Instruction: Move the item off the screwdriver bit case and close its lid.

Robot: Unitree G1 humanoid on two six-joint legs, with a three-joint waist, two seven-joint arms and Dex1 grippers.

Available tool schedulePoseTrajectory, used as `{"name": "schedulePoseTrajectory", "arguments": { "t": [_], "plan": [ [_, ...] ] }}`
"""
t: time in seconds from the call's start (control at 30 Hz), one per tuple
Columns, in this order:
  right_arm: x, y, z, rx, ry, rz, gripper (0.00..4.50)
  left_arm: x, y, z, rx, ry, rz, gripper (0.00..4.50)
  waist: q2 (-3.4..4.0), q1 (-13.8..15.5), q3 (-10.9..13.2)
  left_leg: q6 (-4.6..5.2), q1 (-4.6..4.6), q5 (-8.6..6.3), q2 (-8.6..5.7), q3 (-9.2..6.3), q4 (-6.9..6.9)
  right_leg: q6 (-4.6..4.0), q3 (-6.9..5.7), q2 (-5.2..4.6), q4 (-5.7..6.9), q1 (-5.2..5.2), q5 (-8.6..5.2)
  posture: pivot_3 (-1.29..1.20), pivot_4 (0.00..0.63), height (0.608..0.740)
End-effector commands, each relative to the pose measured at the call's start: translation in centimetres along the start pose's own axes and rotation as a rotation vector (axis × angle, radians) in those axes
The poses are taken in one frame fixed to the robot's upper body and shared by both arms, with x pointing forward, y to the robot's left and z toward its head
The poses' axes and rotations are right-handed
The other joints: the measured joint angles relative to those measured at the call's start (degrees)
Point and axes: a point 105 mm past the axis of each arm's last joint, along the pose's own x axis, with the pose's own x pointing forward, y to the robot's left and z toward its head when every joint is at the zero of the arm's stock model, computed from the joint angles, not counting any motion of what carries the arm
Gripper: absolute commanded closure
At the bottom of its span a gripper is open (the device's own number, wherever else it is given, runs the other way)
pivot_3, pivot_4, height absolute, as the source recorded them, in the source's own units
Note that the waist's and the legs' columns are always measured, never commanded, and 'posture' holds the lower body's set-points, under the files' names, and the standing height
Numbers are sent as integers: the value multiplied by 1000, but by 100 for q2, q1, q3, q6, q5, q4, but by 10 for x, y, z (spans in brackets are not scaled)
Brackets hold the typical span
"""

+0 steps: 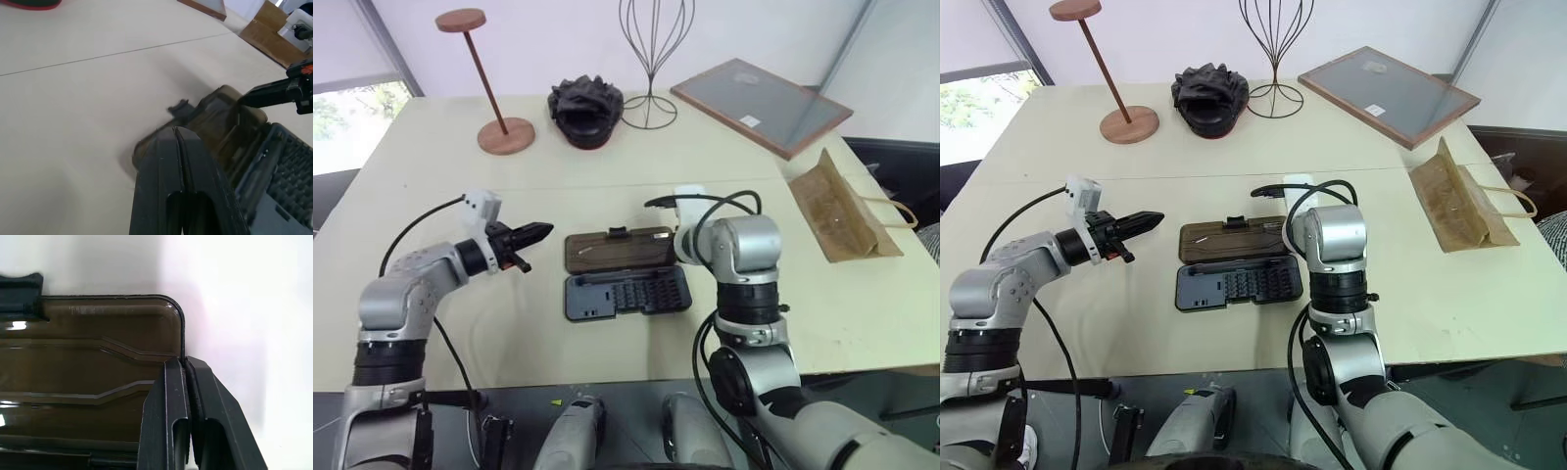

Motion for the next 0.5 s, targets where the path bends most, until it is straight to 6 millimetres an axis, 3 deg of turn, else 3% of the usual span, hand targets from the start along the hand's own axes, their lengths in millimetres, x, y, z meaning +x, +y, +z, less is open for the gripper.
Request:
{"name": "schedulePoseTrajectory", "arguments": {
  "t": [0.03,0.5],
  "plan": [
    [0,-22,-5,45,8,-111,4439,3,-2,12,42,-30,-18,4500,0,-2,0,0,0,0,0,0,0,0,0,0,0,0,0,0,150,740],
    [-4,-1,0,28,-20,-30,4439,5,-1,13,52,-27,-23,4500,0,-44,0,0,0,0,2,0,-3,0,-1,1,0,-3,0,0,150,740]
  ]
}}
